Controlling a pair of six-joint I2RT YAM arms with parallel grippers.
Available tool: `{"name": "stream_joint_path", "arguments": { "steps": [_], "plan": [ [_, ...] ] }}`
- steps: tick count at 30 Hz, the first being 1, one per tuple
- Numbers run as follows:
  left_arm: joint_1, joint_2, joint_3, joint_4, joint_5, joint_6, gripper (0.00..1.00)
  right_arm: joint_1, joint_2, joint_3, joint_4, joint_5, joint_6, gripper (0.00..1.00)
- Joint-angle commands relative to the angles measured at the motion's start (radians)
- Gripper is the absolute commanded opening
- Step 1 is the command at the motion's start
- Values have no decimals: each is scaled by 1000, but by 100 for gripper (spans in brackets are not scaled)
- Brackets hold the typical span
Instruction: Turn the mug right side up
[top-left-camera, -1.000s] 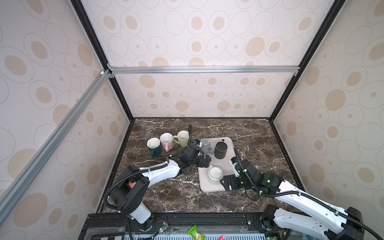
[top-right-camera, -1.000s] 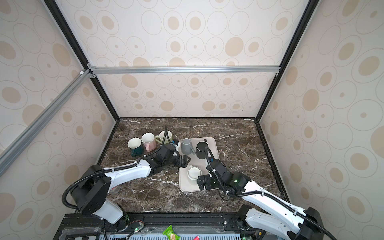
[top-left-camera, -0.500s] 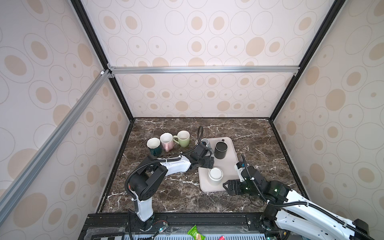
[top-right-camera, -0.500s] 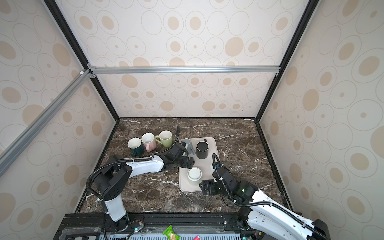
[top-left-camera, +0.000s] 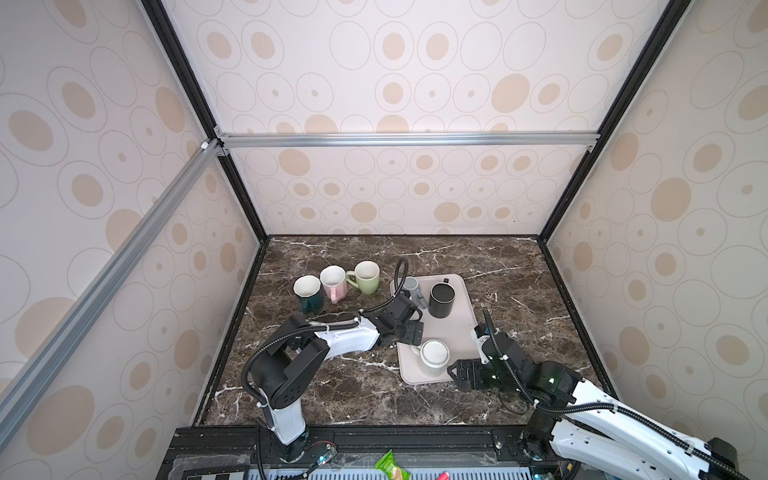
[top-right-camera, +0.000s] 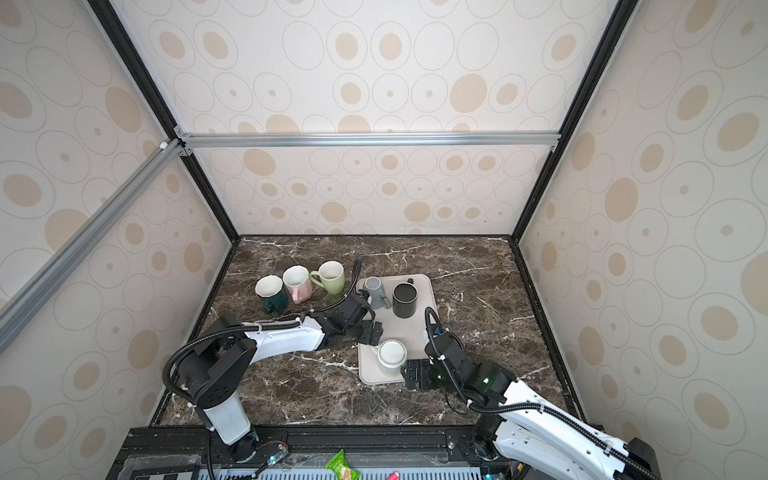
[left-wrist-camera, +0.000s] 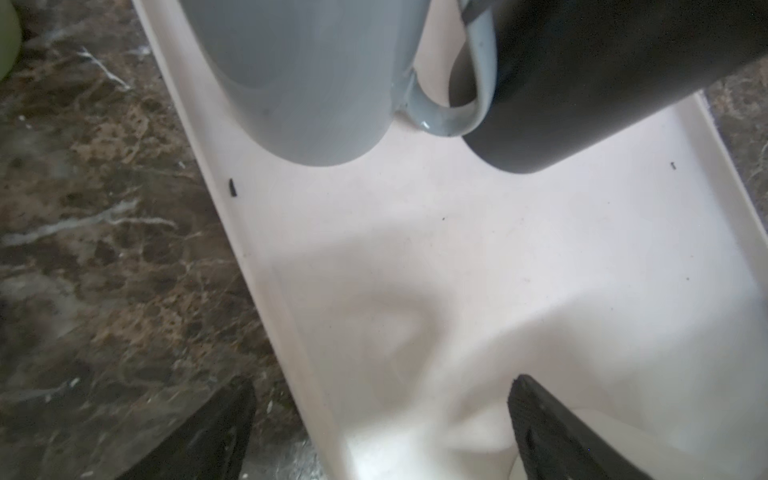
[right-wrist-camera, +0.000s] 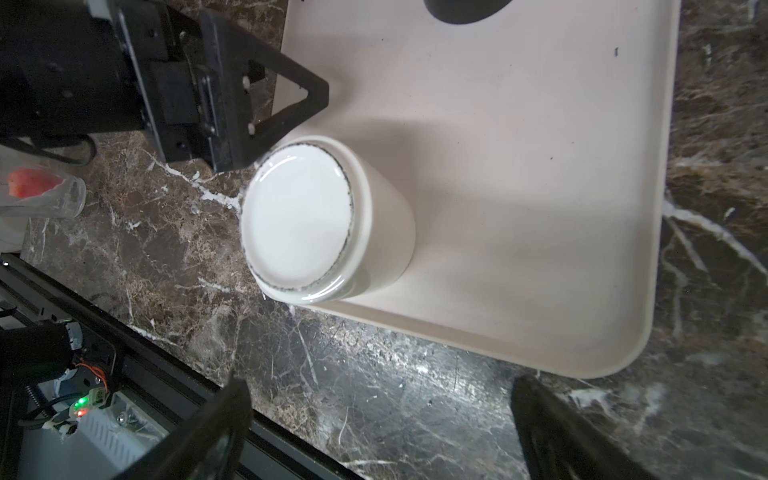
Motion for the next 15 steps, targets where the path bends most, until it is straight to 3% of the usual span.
{"name": "stream_joint_path", "arguments": {
  "steps": [1, 15],
  "plan": [
    [-22, -56, -28, -37, -33, 10, 95, 7, 17, -6, -5, 18, 26, 100],
    [-119, -192, -108, -90, -18, -36, 96, 7, 24, -39, 63, 6, 45, 100]
  ]
}}
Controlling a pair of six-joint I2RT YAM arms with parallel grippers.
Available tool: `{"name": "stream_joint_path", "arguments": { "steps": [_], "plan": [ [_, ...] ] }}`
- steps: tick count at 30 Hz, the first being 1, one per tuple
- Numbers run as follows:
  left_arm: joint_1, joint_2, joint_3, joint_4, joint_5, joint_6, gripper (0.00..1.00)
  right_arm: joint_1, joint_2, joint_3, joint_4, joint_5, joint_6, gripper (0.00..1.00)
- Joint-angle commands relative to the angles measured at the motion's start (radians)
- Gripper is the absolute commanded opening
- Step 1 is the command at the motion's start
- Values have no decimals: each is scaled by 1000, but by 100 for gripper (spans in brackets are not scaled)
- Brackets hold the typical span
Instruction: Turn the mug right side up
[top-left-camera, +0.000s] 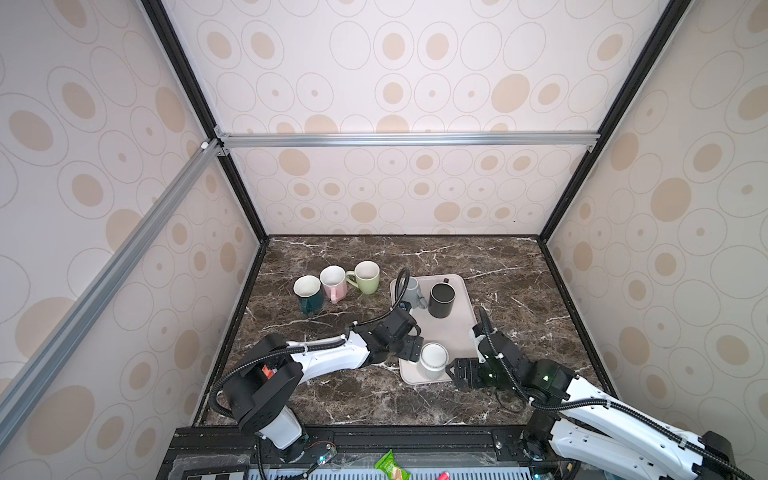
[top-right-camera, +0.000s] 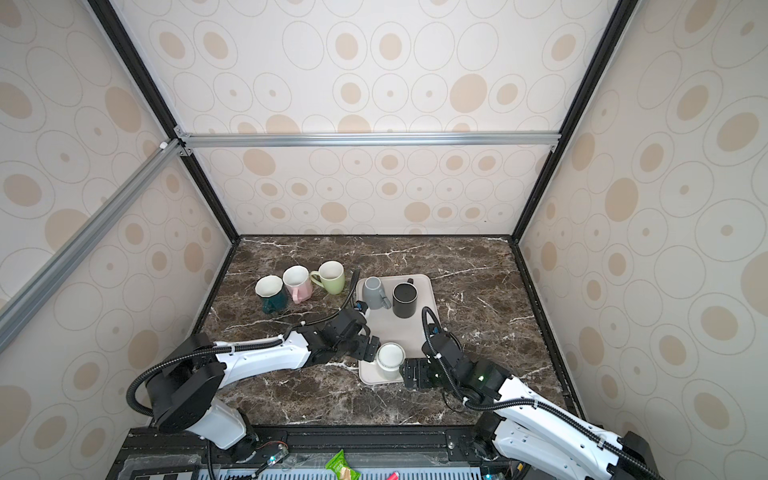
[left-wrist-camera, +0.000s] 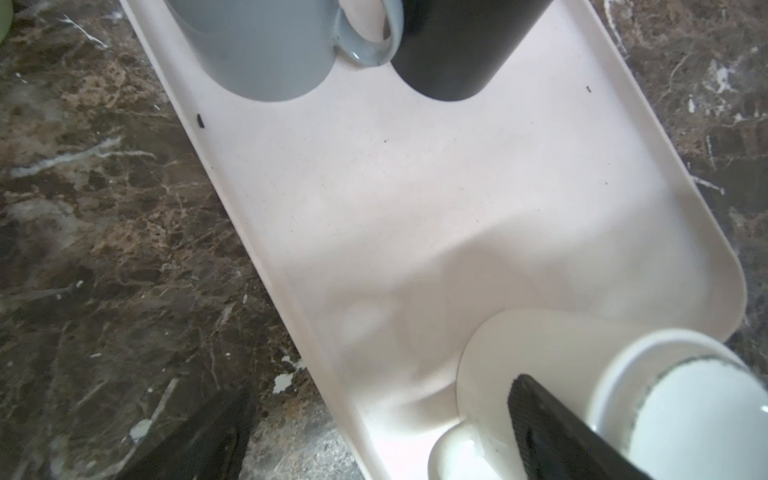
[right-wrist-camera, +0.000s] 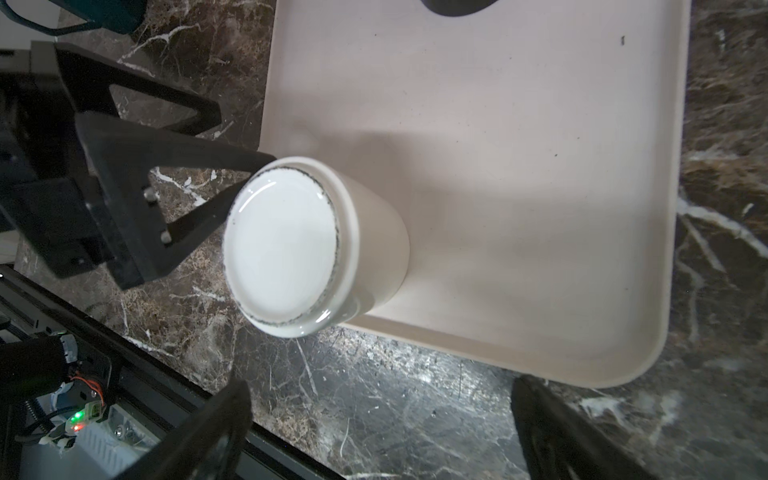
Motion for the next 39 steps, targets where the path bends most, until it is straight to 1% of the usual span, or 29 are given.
{"name": "stream_joint_path", "arguments": {
  "steps": [1, 6, 12, 14, 20, 25, 28, 33, 39],
  "plan": [
    [-24, -29, -6, -51, -8, -24, 96, 7, -18, -30, 26, 3, 24, 100],
    [-52, -47, -16, -84, -11, -23, 96, 6, -51, -63, 70, -2, 40, 100],
    [-51, -62, -14, -148, -13, 28, 97, 7, -67, -72, 125, -30, 62, 100],
    [-52, -69, -17, -149, 19, 64, 98, 7, -69, -72, 130, -28, 67, 100],
    [-52, -127, -23, -172, 76, 111, 98, 7, -93, -88, 130, -42, 70, 99],
    [-53, -186, -37, -161, 141, 112, 98, 7, -131, -122, 152, -55, 65, 100],
    [-56, -208, -61, -115, 197, 112, 98, 7, -155, -158, 179, -46, 74, 100],
    [-60, -212, -73, -65, 206, 91, 97, 6, -192, -183, 193, -50, 78, 100],
    [-82, -182, -59, -58, 191, 82, 92, 7, -264, -208, 187, -37, 84, 100]
  ]
}}
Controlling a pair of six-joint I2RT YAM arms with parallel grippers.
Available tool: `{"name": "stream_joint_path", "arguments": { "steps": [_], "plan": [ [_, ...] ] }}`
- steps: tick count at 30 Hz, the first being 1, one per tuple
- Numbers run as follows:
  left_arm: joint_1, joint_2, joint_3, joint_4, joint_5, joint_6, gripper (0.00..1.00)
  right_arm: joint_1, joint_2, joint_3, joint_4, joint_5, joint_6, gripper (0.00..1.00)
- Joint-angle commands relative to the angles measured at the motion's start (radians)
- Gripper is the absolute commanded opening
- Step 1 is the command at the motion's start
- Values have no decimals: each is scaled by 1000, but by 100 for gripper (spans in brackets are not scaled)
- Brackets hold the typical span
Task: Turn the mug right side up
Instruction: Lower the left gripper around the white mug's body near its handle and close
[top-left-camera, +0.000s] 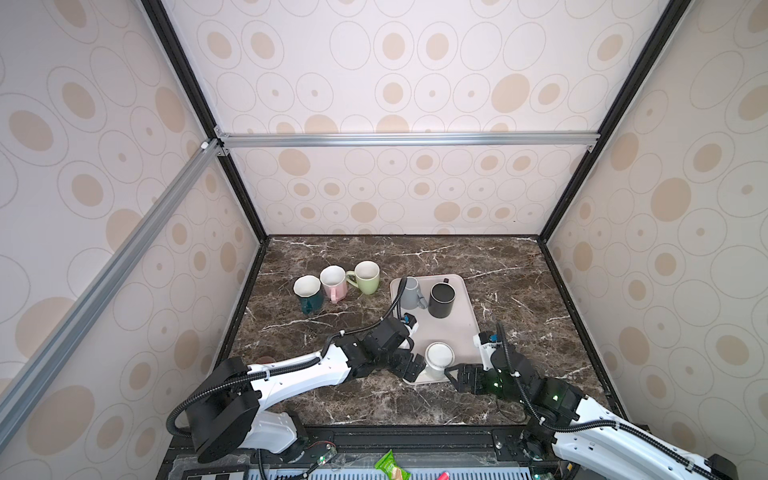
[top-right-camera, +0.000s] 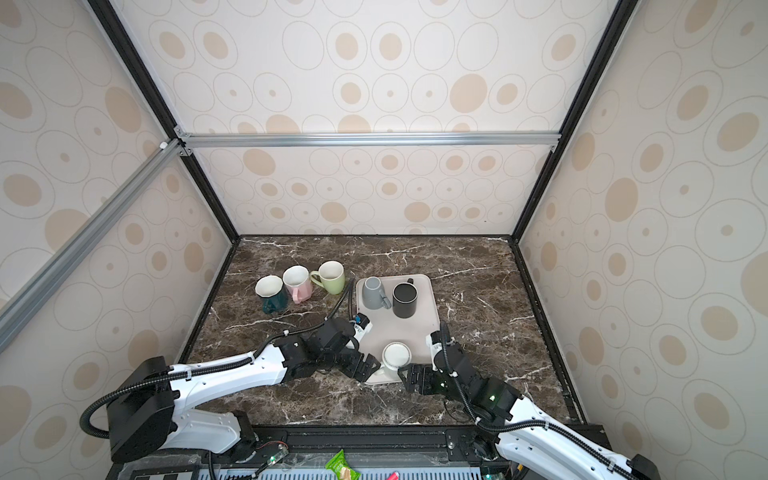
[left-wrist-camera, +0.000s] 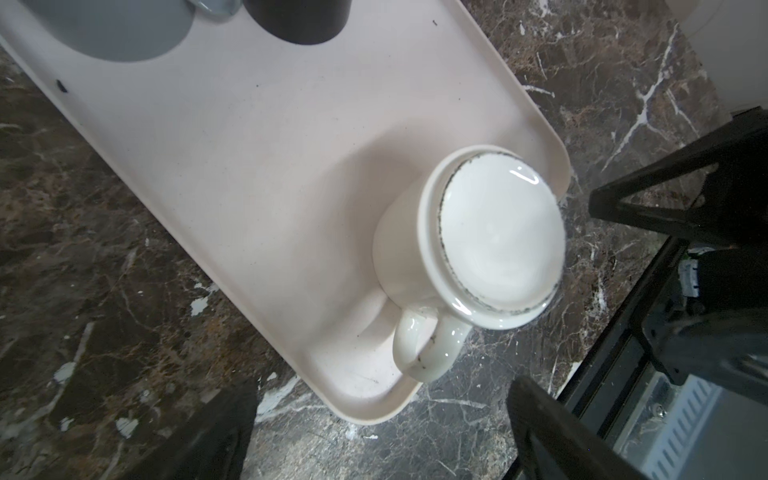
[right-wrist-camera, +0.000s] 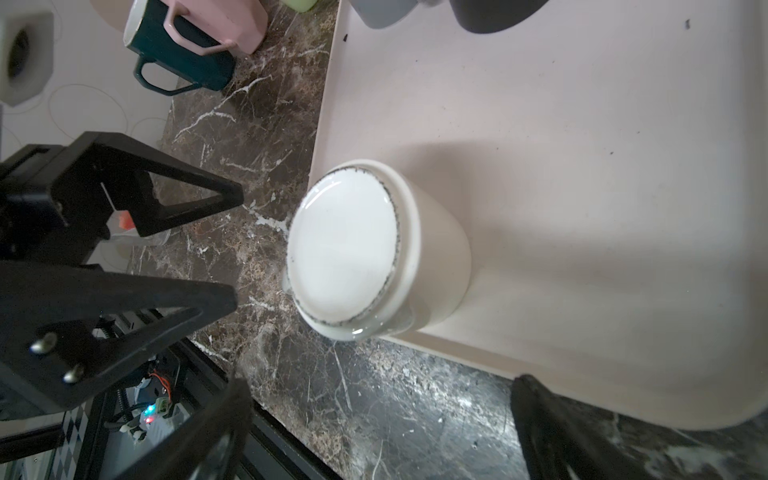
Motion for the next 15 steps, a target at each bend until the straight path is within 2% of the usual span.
{"name": "stream_joint_path", "arguments": {
  "steps": [1, 9, 12, 15],
  "plan": [
    [-24, 23, 20, 10, -11, -1, 88, 6, -46, -25, 18, 4, 13, 100],
    [-57, 74, 39, 27, -59, -1, 83, 7, -173, -62, 21, 1, 25, 100],
    [-61, 93, 45, 46, -63, -5, 76, 7, -209, -82, 18, 16, 38, 100],
    [-66, 117, 62, 45, -75, -4, 74, 7, -235, -85, -5, 24, 46, 100]
  ]
}}
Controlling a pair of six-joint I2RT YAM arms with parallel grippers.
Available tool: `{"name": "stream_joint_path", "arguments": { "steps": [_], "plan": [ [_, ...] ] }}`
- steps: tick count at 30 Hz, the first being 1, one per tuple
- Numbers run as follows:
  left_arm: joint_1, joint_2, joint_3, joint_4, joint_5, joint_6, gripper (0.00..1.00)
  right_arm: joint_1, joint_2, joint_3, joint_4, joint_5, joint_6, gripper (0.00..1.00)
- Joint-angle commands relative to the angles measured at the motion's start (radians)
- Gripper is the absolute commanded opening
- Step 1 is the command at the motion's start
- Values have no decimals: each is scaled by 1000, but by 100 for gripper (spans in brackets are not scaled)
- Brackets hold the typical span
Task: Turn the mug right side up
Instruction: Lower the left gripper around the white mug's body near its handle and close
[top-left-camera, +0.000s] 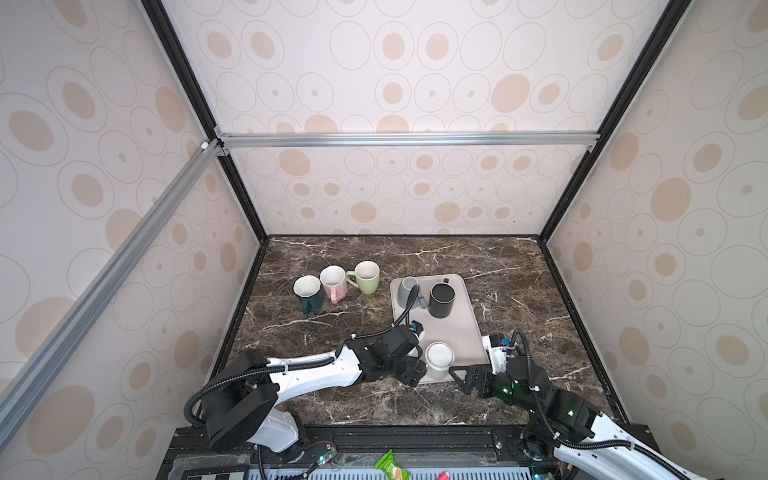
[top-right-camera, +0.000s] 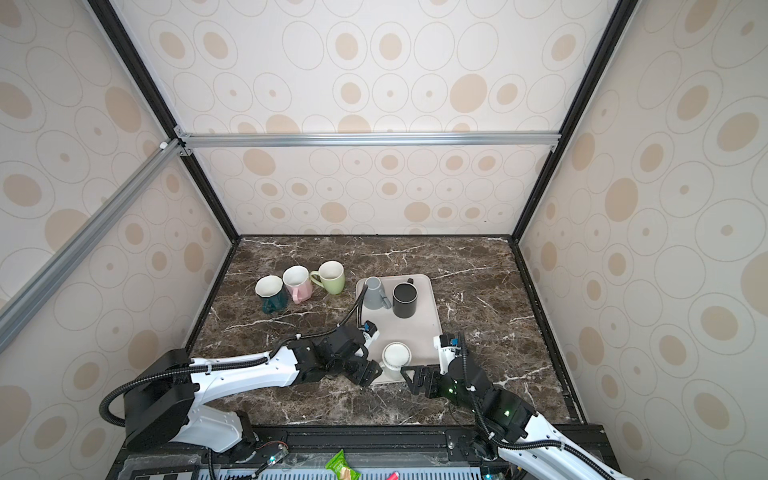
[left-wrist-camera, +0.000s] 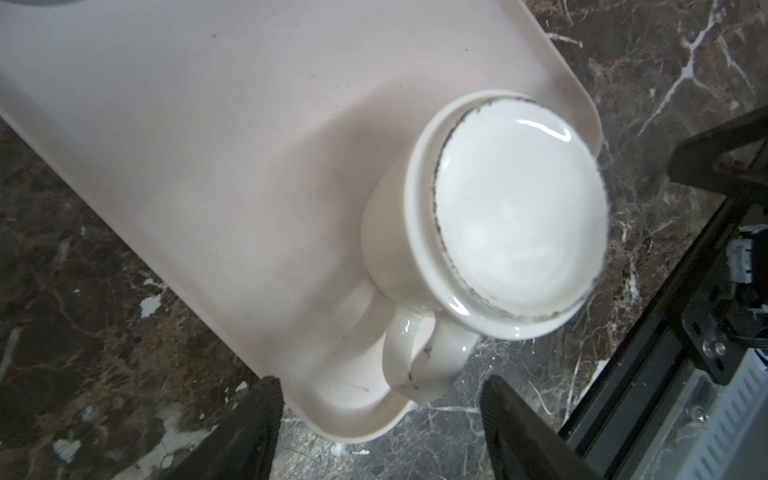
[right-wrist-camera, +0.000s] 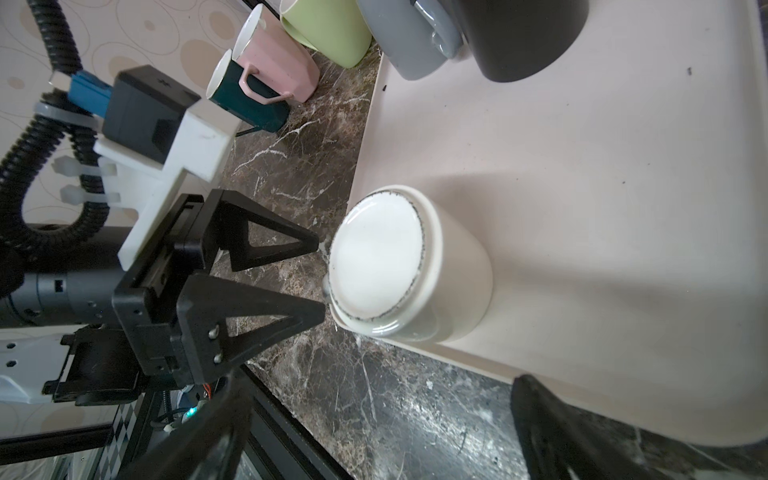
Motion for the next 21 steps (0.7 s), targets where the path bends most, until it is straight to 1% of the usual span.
{"name": "stream_joint_path", "arguments": {
  "steps": [1, 2, 4, 6, 14, 21],
  "plan": [
    [-16, 25, 56, 16, -38, 2, 72, 7, -30, -11, -16, 27, 28, 100],
    [-18, 30, 62, 13, -45, 3, 68, 7, -35, -13, -22, 29, 32, 100],
    [-21, 40, 72, 13, -53, 5, 64, 6, -44, -17, -26, 31, 34, 100],
    [-23, 49, 81, 11, -63, 6, 64, 5, -47, -21, -25, 31, 35, 100],
    [-45, 100, 125, -21, -104, 25, 51, 7, -36, -20, -28, 42, 35, 100],
    [-77, 132, 164, -59, -175, 59, 49, 7, -34, -19, -31, 46, 37, 100]
  ]
}}
